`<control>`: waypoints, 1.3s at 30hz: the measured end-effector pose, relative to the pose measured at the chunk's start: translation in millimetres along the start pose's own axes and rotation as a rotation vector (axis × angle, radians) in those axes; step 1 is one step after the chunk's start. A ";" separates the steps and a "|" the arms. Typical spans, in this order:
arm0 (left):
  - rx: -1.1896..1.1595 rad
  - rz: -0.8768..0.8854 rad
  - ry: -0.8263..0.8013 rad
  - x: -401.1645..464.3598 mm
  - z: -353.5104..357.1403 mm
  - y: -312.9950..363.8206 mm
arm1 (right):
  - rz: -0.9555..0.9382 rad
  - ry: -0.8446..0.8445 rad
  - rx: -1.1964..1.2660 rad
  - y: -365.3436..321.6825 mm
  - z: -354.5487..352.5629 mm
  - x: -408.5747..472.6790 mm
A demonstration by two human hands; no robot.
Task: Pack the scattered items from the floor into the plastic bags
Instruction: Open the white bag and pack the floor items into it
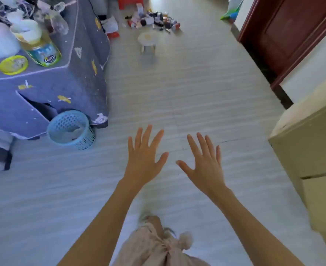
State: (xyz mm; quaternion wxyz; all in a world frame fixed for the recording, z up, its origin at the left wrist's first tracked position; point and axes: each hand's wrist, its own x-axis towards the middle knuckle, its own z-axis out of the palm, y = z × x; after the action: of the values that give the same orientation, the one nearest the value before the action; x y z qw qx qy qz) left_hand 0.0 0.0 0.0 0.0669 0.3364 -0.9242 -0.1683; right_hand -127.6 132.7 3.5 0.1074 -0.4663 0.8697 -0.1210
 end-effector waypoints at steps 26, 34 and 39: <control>0.013 -0.037 0.063 401.7 -45.4 -180.3 | -0.026 0.010 0.004 -50.5 -16.9 443.7; -0.008 -0.169 0.002 551.5 -51.0 -235.4 | -0.059 0.001 0.029 -43.5 -24.5 629.4; -0.026 -0.190 0.040 663.2 -69.8 -258.7 | -0.079 0.001 0.000 -43.4 -45.1 748.1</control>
State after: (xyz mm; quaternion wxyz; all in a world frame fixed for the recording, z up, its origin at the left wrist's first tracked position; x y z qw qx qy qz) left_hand -335.6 -631.3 -20.0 0.0733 0.4250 -0.8842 -0.1794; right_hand -512.7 -511.7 4.4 0.1021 -0.5001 0.8507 -0.1256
